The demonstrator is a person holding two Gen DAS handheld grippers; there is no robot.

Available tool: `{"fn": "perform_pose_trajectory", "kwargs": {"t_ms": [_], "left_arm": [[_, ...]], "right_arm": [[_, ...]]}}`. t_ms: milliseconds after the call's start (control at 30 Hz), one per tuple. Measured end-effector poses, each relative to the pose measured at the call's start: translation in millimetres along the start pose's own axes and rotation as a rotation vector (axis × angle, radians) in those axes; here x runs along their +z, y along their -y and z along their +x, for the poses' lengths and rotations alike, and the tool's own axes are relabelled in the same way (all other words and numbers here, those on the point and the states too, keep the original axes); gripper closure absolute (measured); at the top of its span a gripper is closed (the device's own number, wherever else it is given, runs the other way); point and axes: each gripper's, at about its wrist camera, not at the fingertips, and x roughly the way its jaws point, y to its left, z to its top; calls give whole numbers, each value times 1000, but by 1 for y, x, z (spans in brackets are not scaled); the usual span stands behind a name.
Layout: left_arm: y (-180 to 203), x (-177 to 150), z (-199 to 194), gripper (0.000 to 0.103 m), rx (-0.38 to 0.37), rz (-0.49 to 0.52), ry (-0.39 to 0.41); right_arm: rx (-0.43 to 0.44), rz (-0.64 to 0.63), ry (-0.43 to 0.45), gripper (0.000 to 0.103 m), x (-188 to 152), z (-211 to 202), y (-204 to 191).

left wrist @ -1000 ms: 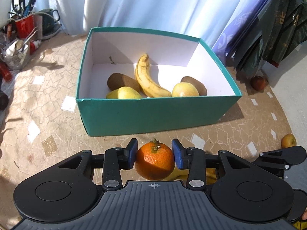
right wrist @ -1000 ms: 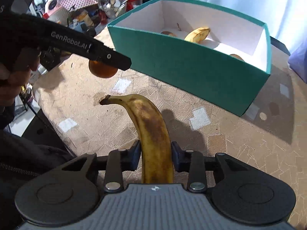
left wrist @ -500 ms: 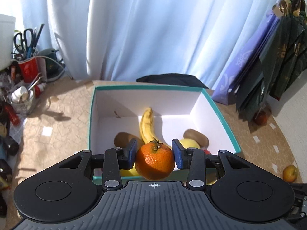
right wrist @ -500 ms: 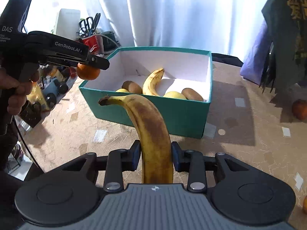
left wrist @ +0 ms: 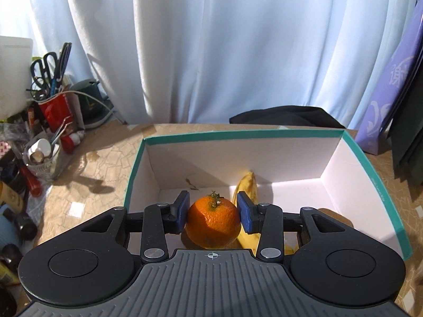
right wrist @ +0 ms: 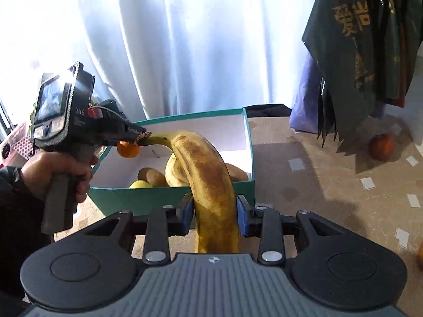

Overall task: Organize fruits
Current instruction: 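Lower the orange into the box and open the left gripper while the right gripper carries the banana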

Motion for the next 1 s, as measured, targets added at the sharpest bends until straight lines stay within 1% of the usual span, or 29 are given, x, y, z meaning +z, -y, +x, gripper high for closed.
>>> {"fn": "perform_pose_trajectory", "kwargs": {"t_ms": [100,167,233,433,500,833,867,967,1000], "left_arm": [[5,-2,13,60,20,21,-28],[6,-3,21,60,18,27,-54],[4,-4,32,60,2,16,-97],[3,-6,55,60,-6,12,-173],[4,-8,61,60,2,20,-186],[5,-5,65,59,-11,18,-194],[4,-5,66,58,-15,16,-200],[2,-4,67,49,-28,4,-217],[2,-4,66,49,-32,0,-215]], "right_arm": [[-10,55,36,70,5,-1,2],[-16,77,56,70,7,-1,2],[-23,91,71,70,9,-1,1],[-43,107,63,70,10,1,1],[-47,110,61,70,11,1,0],[-68,119,67,70,15,3,-2],[-68,119,67,70,15,4,-2],[-63,116,68,70,16,3,-4],[-62,116,68,70,16,4,-4]]}}
